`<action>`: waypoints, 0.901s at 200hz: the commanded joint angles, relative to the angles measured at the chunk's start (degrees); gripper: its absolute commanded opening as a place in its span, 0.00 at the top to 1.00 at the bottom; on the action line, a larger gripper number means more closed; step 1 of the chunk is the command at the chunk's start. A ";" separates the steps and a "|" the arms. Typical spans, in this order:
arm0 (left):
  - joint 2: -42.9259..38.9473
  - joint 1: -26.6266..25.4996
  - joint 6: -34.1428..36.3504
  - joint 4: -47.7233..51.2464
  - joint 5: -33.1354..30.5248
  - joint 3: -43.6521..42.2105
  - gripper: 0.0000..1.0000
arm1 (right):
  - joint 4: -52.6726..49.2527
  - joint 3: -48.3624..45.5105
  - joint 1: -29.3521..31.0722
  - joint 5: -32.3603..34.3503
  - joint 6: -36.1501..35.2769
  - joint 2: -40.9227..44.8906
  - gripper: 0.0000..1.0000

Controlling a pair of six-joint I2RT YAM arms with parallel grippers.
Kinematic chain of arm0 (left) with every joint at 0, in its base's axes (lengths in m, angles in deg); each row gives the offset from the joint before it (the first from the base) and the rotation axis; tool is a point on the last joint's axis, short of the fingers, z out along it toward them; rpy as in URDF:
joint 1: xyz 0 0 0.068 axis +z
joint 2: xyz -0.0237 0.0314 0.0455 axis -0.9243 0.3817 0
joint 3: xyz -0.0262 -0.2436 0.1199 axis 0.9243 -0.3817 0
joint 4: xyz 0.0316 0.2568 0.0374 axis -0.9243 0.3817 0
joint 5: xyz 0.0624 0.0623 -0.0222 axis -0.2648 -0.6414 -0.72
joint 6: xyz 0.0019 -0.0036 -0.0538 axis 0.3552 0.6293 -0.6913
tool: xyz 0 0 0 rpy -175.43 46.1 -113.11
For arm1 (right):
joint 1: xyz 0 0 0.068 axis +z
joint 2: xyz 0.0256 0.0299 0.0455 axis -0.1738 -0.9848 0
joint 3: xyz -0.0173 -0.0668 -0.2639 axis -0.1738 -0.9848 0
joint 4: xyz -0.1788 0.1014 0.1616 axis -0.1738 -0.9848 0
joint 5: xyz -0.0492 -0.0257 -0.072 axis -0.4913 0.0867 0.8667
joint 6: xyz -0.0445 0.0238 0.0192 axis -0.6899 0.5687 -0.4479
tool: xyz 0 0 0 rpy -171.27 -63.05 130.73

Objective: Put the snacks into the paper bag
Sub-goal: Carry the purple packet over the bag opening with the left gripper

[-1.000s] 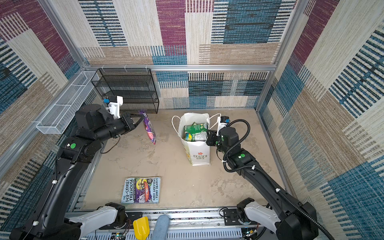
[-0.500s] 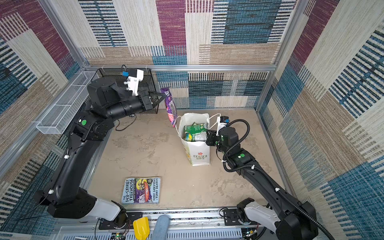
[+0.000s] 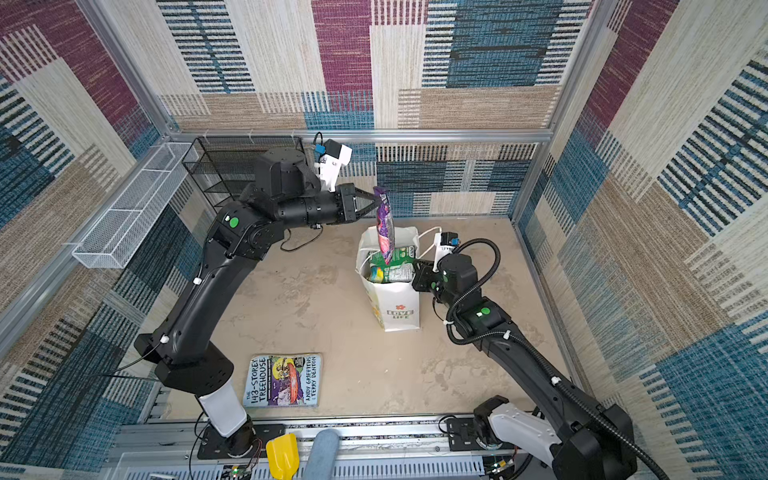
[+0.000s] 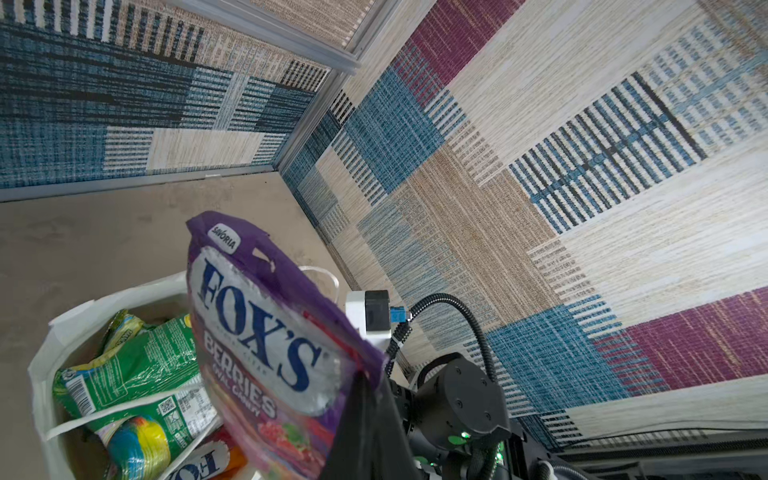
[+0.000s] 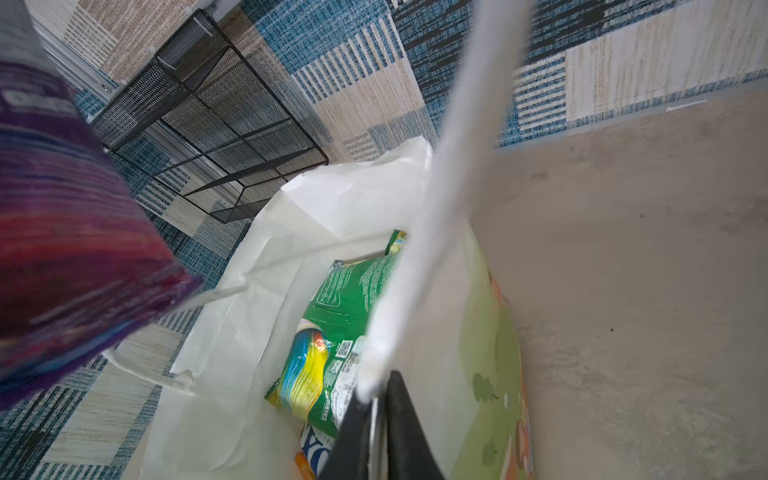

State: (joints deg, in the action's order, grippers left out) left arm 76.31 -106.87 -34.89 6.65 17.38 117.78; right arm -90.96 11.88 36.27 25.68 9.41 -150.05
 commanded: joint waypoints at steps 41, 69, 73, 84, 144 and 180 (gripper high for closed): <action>2.71 -0.90 2.09 -0.69 -1.65 7.95 1.00 | 1.29 -0.08 0.02 -0.64 -0.12 -0.25 0.88; 3.53 -1.30 2.40 -0.61 -1.34 6.07 1.00 | 1.29 -0.09 0.05 -0.67 -0.16 -0.22 0.88; 3.62 -1.44 2.50 -0.62 -1.41 5.60 1.00 | 1.29 -0.08 -0.01 -0.64 -0.14 -0.23 0.88; 3.64 -1.63 3.01 -0.59 -2.05 4.14 1.00 | 1.29 -0.08 0.02 -0.63 -0.15 -0.18 0.88; 3.62 -1.99 8.17 0.99 -7.83 -4.29 1.00 | 1.20 -0.08 0.02 -0.67 -0.17 0.09 0.88; 4.90 -2.00 11.93 5.14 -11.95 -4.72 1.00 | 1.20 -0.10 0.02 -0.72 -0.24 0.06 0.88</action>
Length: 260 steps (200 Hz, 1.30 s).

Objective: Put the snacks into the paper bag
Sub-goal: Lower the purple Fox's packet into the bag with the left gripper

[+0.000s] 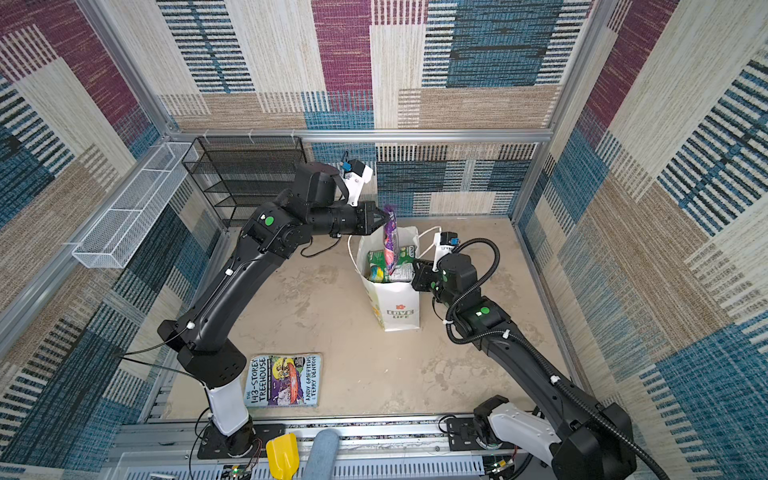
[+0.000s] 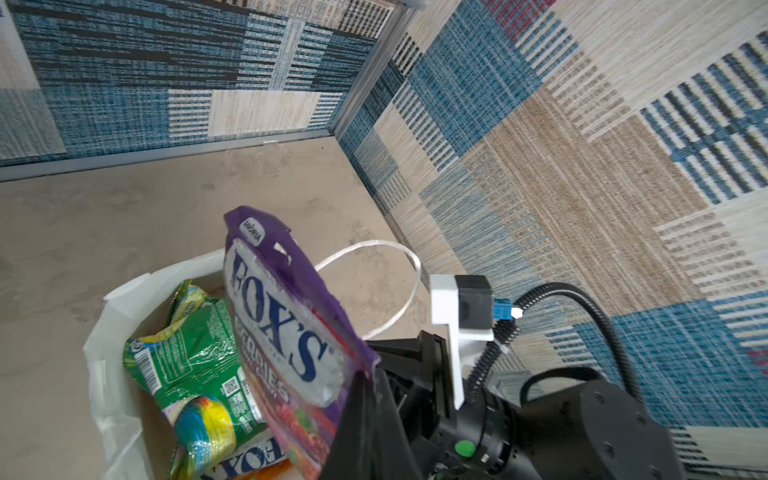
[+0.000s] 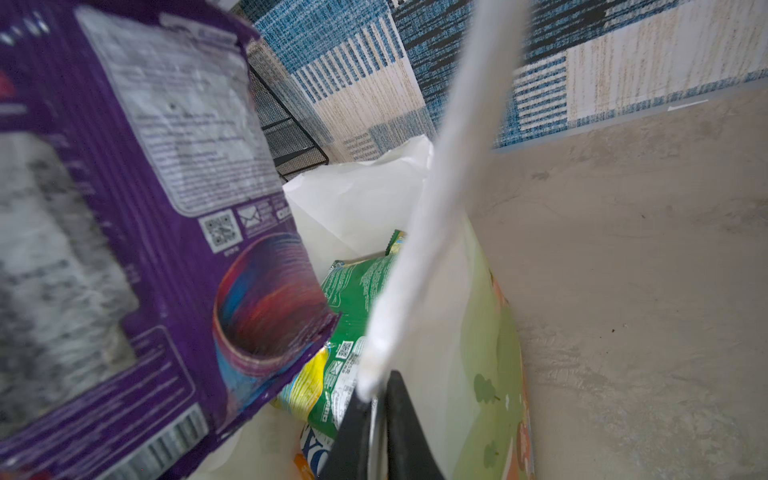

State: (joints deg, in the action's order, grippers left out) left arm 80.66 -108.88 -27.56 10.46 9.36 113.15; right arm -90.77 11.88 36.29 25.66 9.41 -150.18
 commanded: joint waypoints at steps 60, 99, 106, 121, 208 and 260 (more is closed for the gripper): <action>1.16 0.00 10.49 3.81 -9.20 -4.69 1.00 | 1.09 -0.07 0.04 -0.91 -0.16 0.01 0.88; 3.36 -1.35 12.44 4.80 -8.41 -5.16 1.00 | 1.09 0.00 0.00 -1.00 -0.20 -0.41 0.88; 3.69 -1.92 12.82 4.75 -7.89 -5.36 1.00 | 1.05 0.01 0.00 -0.90 -0.17 -0.41 0.88; 4.43 -3.54 13.94 4.79 -7.55 -5.88 1.00 | 1.09 -0.12 0.00 -0.78 -0.22 -0.37 0.88; 4.87 -7.72 12.62 4.74 -4.31 -14.10 0.94 | 1.05 -0.08 0.03 -0.58 -0.16 -0.03 0.88; 1.62 -7.70 9.61 3.61 -6.12 -12.35 0.62 | 0.93 -0.08 0.00 -0.10 -0.15 -0.03 0.88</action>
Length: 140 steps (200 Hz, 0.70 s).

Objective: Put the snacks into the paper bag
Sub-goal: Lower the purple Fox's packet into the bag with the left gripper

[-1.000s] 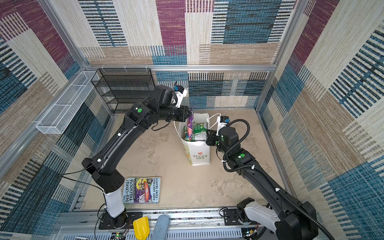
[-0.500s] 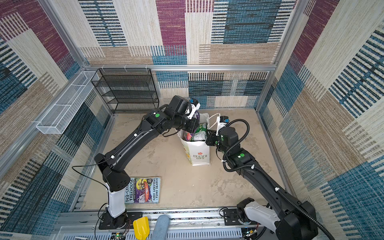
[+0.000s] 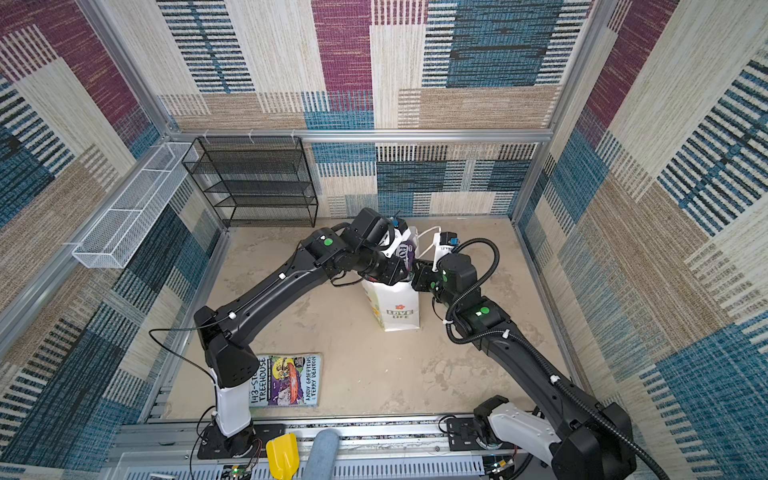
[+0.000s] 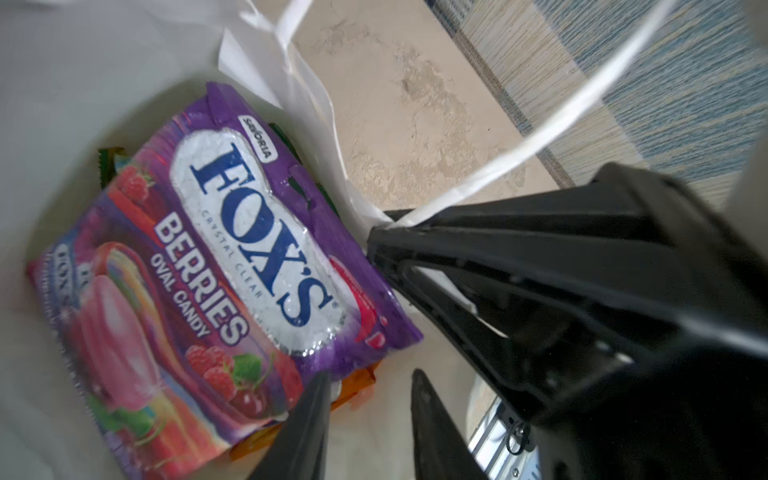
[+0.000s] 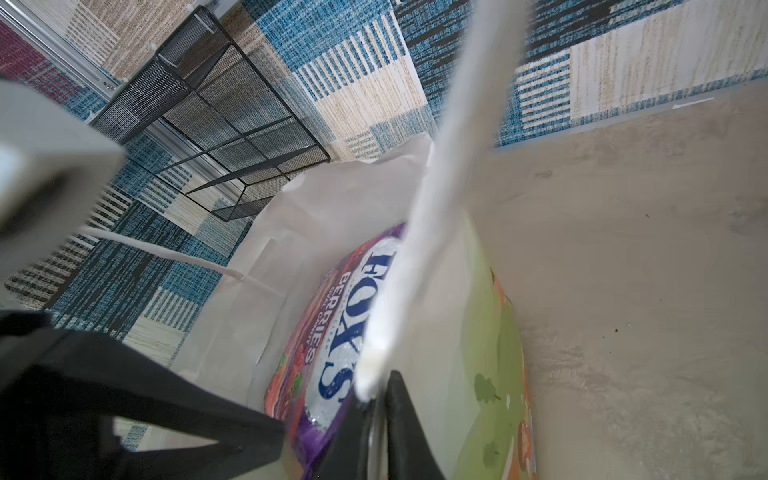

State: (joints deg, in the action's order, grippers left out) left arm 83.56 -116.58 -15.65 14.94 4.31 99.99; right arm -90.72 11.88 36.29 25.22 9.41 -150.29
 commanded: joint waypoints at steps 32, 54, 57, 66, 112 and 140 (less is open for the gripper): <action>-1.07 0.03 -2.28 -1.05 -7.33 2.13 0.60 | 0.88 -0.08 0.00 0.23 -0.17 0.39 0.88; 1.65 0.07 -1.70 0.20 -9.54 4.89 0.64 | 0.83 -0.08 0.00 0.33 -0.15 0.43 0.88; 2.11 0.06 -1.66 0.59 -9.81 5.33 0.65 | 0.84 -0.08 0.00 0.35 -0.12 0.40 0.88; 3.79 0.14 -1.61 1.46 -10.21 7.06 0.67 | 0.79 -0.10 0.00 0.29 -0.14 0.44 0.88; 13.52 0.64 -1.31 5.78 -9.60 15.09 0.70 | 0.70 -0.06 0.00 0.48 -0.19 0.65 0.88; 16.73 1.27 -2.23 6.55 -8.99 15.68 0.70 | 0.70 -0.08 0.00 0.63 -0.12 0.91 0.88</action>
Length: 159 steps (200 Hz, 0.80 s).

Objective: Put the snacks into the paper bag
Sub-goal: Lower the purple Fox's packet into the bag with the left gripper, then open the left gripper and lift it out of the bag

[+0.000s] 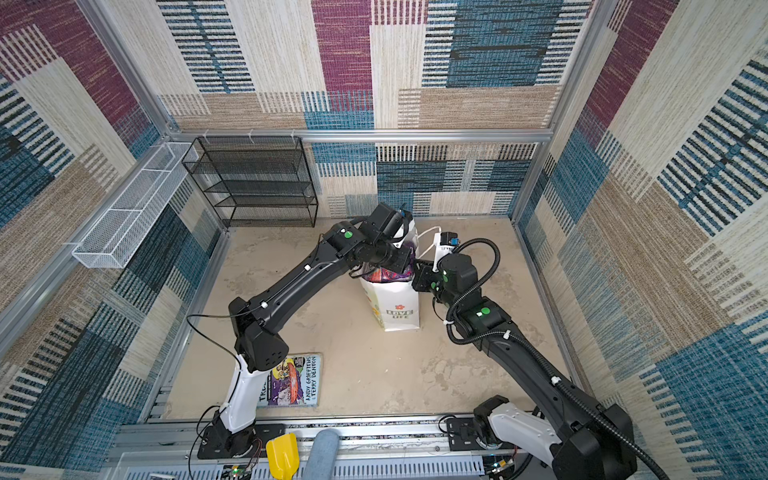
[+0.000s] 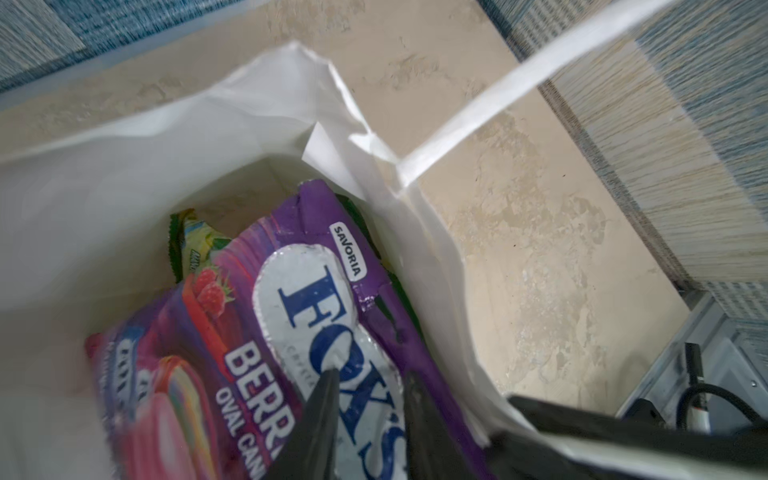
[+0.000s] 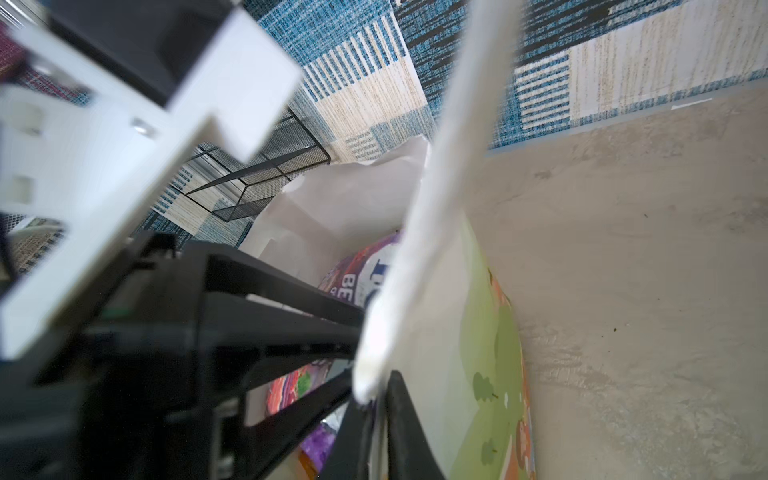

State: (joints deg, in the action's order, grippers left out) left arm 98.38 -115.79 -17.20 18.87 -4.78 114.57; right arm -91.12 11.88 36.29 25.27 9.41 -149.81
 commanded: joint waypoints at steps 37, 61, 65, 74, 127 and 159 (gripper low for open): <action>2.09 2.08 -3.75 6.13 4.50 8.58 0.66 | 1.19 -0.35 0.00 1.42 0.01 0.87 0.88; -1.71 2.26 -4.53 6.09 6.78 11.78 0.57 | 1.18 -0.52 0.00 2.29 0.05 0.87 0.88; -2.59 2.29 -4.62 6.05 7.03 11.99 0.56 | 1.14 -0.52 0.04 2.58 0.07 0.87 0.88; -4.65 2.26 -4.63 6.04 7.37 12.02 0.52 | 1.14 -0.58 0.00 3.18 0.05 0.89 0.88; -20.99 3.67 -1.08 5.74 1.13 1.98 0.29 | 0.45 -0.36 0.00 5.66 -0.49 0.72 0.88; -30.87 9.05 -1.11 0.57 2.12 -11.81 0.16 | -0.31 -0.08 0.01 6.80 -0.68 -0.04 0.88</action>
State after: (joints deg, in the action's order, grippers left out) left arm 72.26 -110.11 -19.48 23.81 -2.14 109.96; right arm -91.36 11.53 36.29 29.79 9.38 -149.24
